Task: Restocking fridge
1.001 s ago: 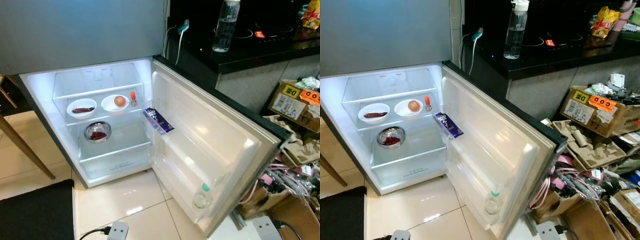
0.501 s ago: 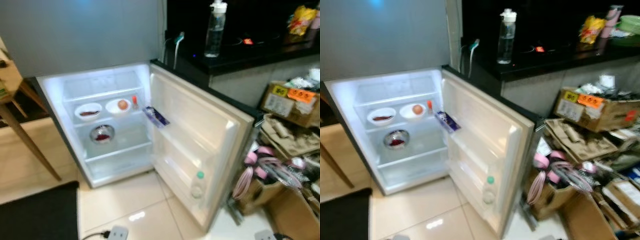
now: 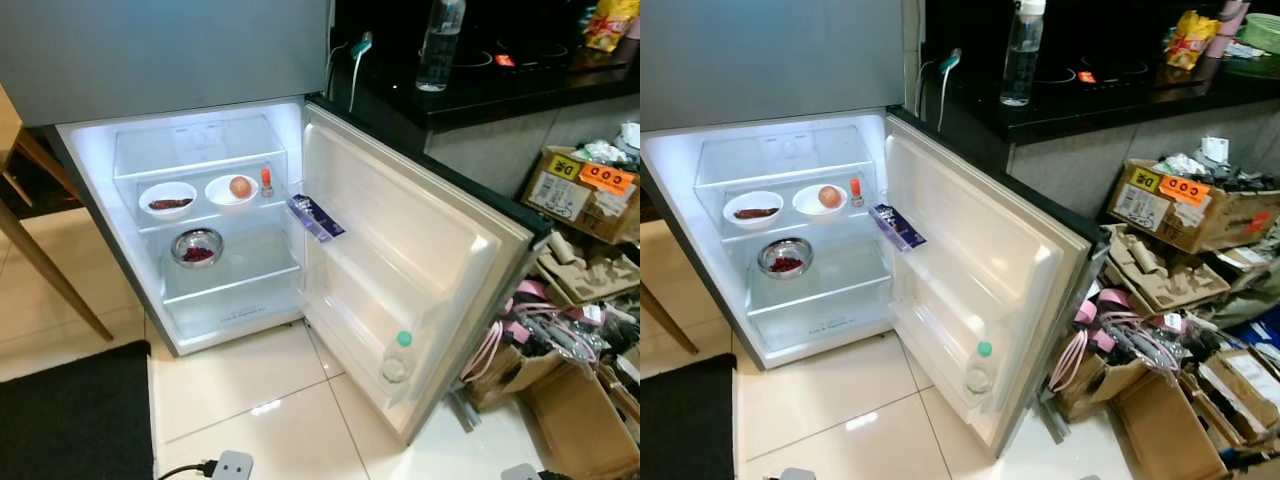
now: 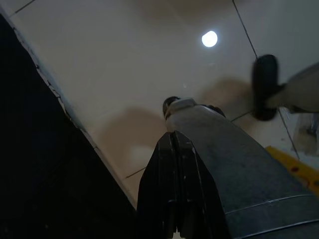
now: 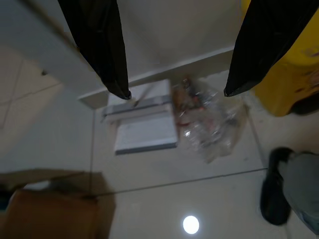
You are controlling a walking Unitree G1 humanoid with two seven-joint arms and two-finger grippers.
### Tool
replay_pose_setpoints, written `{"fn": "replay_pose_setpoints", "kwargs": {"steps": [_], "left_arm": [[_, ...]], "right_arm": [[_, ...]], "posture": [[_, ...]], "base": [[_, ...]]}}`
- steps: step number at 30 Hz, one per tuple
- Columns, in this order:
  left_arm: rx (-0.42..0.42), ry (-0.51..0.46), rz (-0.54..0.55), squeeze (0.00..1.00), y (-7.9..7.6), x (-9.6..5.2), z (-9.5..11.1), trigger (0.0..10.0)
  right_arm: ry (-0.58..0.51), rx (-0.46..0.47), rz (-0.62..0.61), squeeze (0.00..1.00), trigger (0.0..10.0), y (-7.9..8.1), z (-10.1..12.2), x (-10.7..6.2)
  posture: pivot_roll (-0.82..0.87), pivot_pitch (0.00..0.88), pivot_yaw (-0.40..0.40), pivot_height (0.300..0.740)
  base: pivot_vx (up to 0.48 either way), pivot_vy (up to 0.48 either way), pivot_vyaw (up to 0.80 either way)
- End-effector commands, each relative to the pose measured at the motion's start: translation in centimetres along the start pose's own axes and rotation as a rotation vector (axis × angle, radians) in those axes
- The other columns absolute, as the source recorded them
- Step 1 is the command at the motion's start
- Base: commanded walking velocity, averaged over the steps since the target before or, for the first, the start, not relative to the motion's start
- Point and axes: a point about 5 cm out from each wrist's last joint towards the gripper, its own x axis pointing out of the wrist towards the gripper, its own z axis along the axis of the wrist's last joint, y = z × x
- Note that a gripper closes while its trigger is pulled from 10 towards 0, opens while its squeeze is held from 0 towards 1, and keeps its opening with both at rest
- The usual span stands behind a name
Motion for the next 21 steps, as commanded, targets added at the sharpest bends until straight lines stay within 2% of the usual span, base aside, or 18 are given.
{"fn": "replay_pose_setpoints", "kwargs": {"steps": [1,3,8,11,12,13,14,16,17,18,19,20,21], "left_arm": [[0.004,0.028,0.001,0.0,-0.1,-0.1,-0.7,10.0],[0.004,0.029,0.003,0.0,-0.1,-0.1,-0.7,10.0],[0.003,0.033,0.015,0.0,0.1,-0.2,-0.9,10.0],[0.003,0.032,0.019,0.0,0.2,-0.2,-0.9,10.0],[0.002,0.032,0.022,0.0,0.2,-0.2,-1.0,10.0],[-0.001,0.03,0.029,0.0,0.4,-0.2,-1.0,10.0],[-0.004,0.03,0.033,0.0,0.5,-0.3,-1.0,10.0],[-0.006,0.029,0.035,0.0,0.5,-0.3,-1.1,10.0],[-0.016,0.028,0.049,0.0,0.7,-0.3,-1.1,10.0],[-0.025,0.025,0.056,0.0,0.8,-0.3,-1.2,10.0],[-0.025,0.025,0.056,0.0,0.8,-0.3,-1.2,10.0],[-0.033,0.024,0.064,0.0,0.9,-0.4,-1.2,10.0],[-0.048,0.021,0.079,0.0,1.2,-0.5,-1.3,10.0]], "right_arm": [[-0.008,0.002,-0.02,0.0,10.0,-0.5,0.1,0.0],[-0.011,0.006,-0.026,0.0,10.0,-0.6,0.2,0.0],[-0.122,0.136,-0.103,0.0,10.0,-2.8,3.1,-0.1],[-0.159,0.169,-0.11,0.0,10.0,-3.1,3.9,-0.2],[-0.22,0.226,-0.12,0.0,10.0,-4.0,5.2,-0.4],[-0.318,0.338,-0.139,0.0,10.0,-5.6,7.4,-0.9],[-0.354,0.39,-0.144,0.0,10.0,-6.3,8.1,-1.1],[-0.367,0.416,-0.145,0.0,10.0,-6.6,8.4,-1.2],[-0.446,0.536,-0.136,0.0,10.0,-7.7,9.9,-1.7],[-0.491,0.596,-0.117,0.0,10.0,-8.2,10.8,-2.0],[-0.491,0.596,-0.117,0.0,10.0,-8.2,10.8,-2.0],[-0.532,0.641,-0.095,0.0,10.0,-8.5,11.6,-2.3],[-0.622,0.708,-0.027,0.0,0.0,-8.8,13.5,-3.0]], "posture": [[-0.11,0.0,-0.015,0.735],[-0.11,0.0,-0.015,0.735],[-0.11,0.0,-0.013,0.735],[-0.11,0.0,-0.013,0.735],[-0.11,0.0,-0.013,0.735],[-0.11,0.0,-0.013,0.735],[-0.11,0.0,-0.013,0.735],[-0.11,0.0,-0.013,0.735],[-0.11,0.0,-0.013,0.735],[-0.1,0.0,-0.012,0.735],[-0.1,0.0,-0.012,0.735],[-0.1,0.0,-0.012,0.735],[-0.1,0.0,-0.012,0.735]], "base": [[0.0,0.0,0.0],[0.0,0.0,0.0],[0.0,0.0,0.0],[0.0,0.0,0.0],[0.0,0.0,0.0],[0.0,0.0,0.0],[0.0,0.0,0.0],[0.0,0.0,0.0],[0.0,0.0,0.0],[0.0,0.0,0.0],[0.0,0.0,0.0],[0.0,0.0,0.0],[0.0,0.0,0.0]]}}
